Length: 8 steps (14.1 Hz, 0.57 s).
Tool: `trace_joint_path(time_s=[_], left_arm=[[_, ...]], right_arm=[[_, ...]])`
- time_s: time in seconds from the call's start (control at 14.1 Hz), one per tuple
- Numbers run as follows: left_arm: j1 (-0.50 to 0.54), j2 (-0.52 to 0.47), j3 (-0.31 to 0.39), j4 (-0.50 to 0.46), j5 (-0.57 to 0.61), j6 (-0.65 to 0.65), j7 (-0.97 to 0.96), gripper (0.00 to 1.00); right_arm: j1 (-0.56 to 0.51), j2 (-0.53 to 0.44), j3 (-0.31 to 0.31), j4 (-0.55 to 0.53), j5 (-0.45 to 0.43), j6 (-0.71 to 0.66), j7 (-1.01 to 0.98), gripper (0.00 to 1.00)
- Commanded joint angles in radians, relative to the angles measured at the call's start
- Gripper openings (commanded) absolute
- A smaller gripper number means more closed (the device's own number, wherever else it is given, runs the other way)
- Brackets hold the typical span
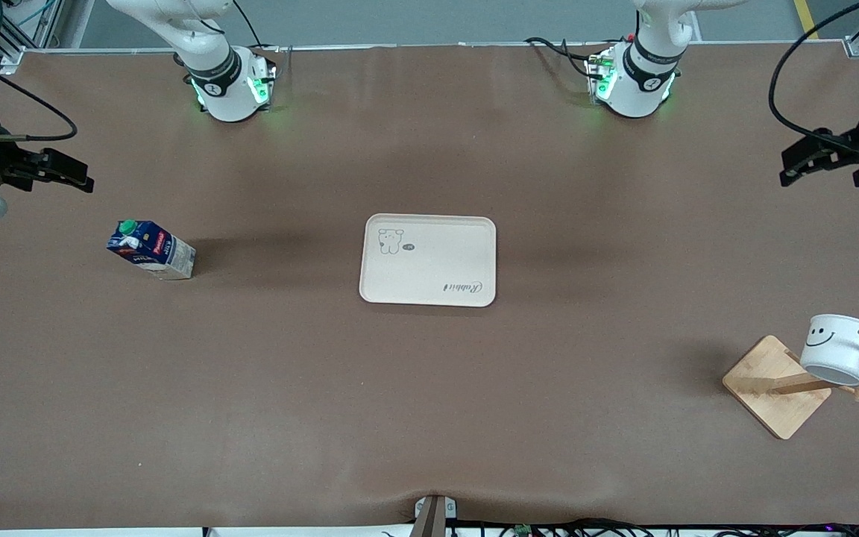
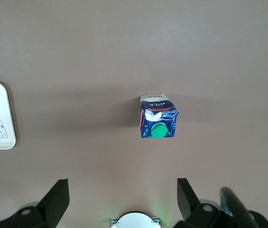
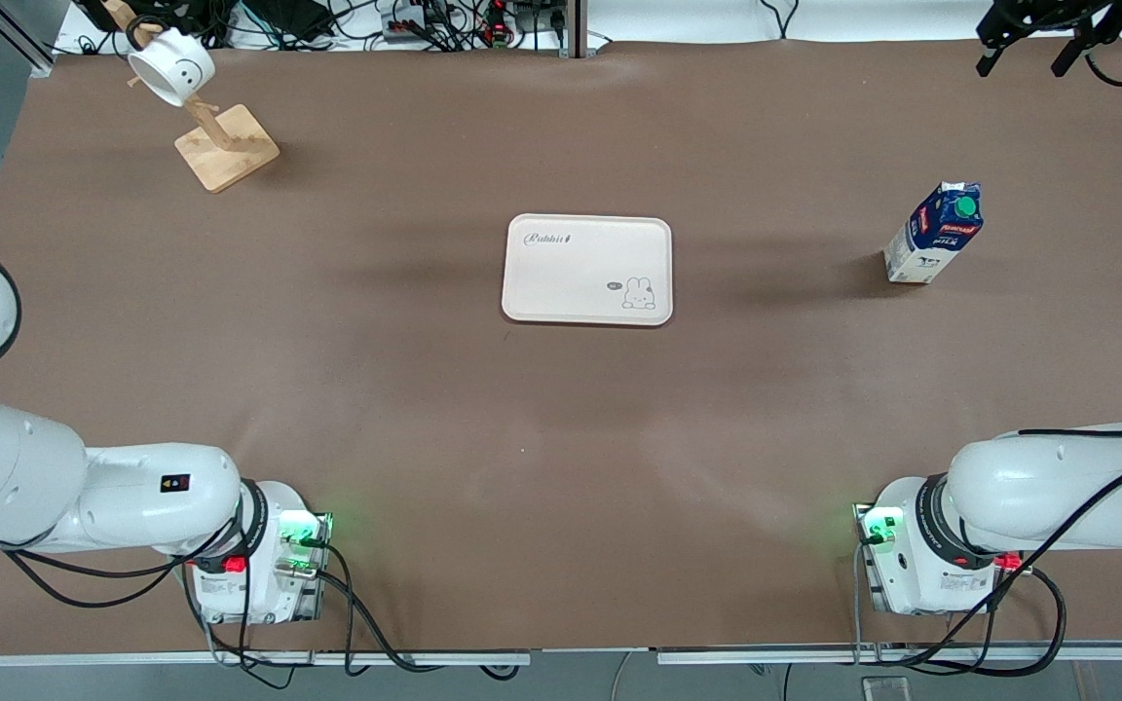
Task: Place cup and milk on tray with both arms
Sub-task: 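Move the left gripper toward the white mug on the wooden stand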
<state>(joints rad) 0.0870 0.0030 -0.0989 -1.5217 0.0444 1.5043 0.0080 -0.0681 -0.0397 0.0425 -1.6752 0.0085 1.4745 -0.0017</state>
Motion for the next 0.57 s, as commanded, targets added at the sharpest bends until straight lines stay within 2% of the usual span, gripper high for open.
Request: trace_joint_path(time_s=[0.0, 0.21, 0.36, 0.5], left_arm=[[0.068, -0.014, -0.005, -0.038, -0.015, 0.062, 0.006, 1.00], [0.117, -0.021, -0.005, -0.107, -0.033, 0.172, 0.012, 1.00], [0.184, -0.026, -0.005, -0.188, -0.115, 0.290, 0.015, 1.00], [0.207, -0.024, -0.004, -0.242, -0.150, 0.382, 0.016, 1.00]], right_arm=[[0.024, -0.008, -0.003, -0.008, -0.015, -0.010, 0.011, 1.00], [0.019, 0.012, -0.004, -0.009, -0.015, -0.010, 0.011, 1.00], [0.005, 0.008, -0.007, -0.001, -0.015, -0.014, 0.005, 1.00], [0.010, 0.011, -0.007, -0.001, -0.015, -0.007, 0.005, 1.00]])
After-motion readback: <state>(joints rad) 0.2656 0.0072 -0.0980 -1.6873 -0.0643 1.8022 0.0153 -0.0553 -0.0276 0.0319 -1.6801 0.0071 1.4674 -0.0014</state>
